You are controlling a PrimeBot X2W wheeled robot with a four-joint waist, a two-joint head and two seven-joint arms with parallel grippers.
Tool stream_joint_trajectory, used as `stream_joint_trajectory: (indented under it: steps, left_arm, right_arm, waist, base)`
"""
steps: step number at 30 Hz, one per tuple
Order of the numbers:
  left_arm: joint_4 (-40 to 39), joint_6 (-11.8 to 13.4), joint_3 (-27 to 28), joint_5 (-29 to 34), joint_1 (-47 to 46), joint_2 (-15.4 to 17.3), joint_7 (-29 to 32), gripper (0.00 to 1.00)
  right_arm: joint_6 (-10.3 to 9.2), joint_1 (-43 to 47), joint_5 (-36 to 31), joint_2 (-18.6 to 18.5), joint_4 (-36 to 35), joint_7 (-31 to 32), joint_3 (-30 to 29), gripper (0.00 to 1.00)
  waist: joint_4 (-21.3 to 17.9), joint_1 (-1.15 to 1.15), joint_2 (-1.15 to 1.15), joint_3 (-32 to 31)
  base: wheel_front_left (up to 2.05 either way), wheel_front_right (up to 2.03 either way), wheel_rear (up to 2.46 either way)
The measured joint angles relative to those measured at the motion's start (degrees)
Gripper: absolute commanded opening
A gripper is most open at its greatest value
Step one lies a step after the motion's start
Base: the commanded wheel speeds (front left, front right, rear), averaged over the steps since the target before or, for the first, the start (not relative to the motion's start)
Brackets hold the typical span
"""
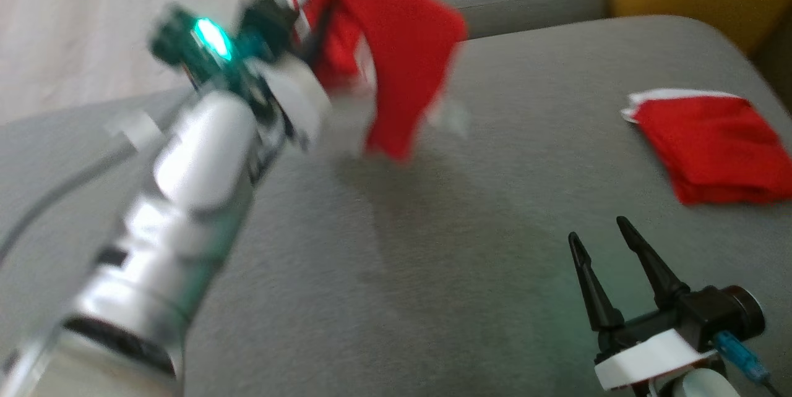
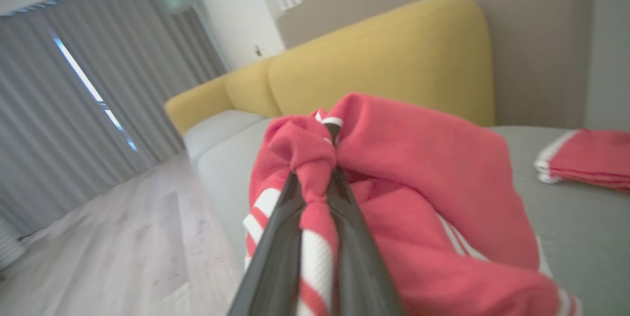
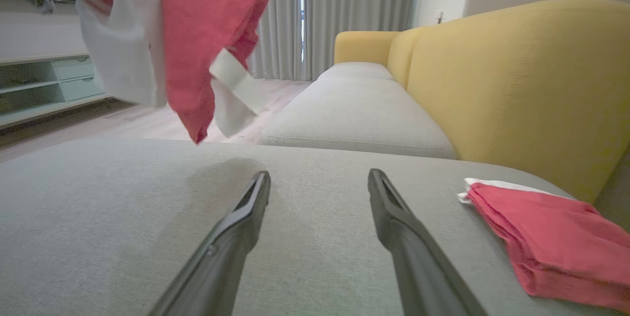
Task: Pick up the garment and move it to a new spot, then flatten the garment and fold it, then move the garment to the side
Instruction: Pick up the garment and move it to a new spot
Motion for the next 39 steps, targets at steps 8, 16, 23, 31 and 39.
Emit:
stream_joint_trajectory:
  steps: [8,16,23,31,39]
  left_arm:
    - [-1.1,0.8,-8.0,0.8,15.4,-2.0,-0.4,0.00]
    - [1.6,5.3,-11.3,-0.8,22.3,-4.3,-6.9,0.40]
    - [-4.1,10.8,-13.0,-6.3,24.5,-4.3,-10.7,1.00]
    - [-19.5,19.3,-6.2,-6.5,32.7,-3.6,-11.3,1.00]
    - [-34.6,23.8,4.1,-2.7,50.0,1.2,-11.3,1.00]
  right_arm:
    - [0.00,0.5,-0.5,1.0,-0.9,0.0,0.6,1.00]
    - [0.00,-1.6,-0.5,1.8,-1.0,0.0,0.8,1.00]
    - [0.00,-1.9,-0.4,2.3,0.0,0.0,0.0,1.00]
    - [0.00,1.6,0.7,3.8,1.1,0.0,-4.4,1.00]
    - [0.00,3.9,0.7,6.0,1.2,0.0,-9.0,1.00]
  waist:
    - [-8.4,0.00,0.00,1.0]
    - [-10.6,0.02,0.00,6.5]
    - [-8.2,0.02,0.00,5.9]
    - [-1.6,0.00,0.00,0.8]
    - [5.2,0.00,0.00,-3.9]
  base:
    - [0.00,0.00,0.00]
    - [0.00,0.00,0.00]
    - [0.00,0.00,0.00]
    - [0.00,0.00,0.00]
    - [0.00,0.00,0.00]
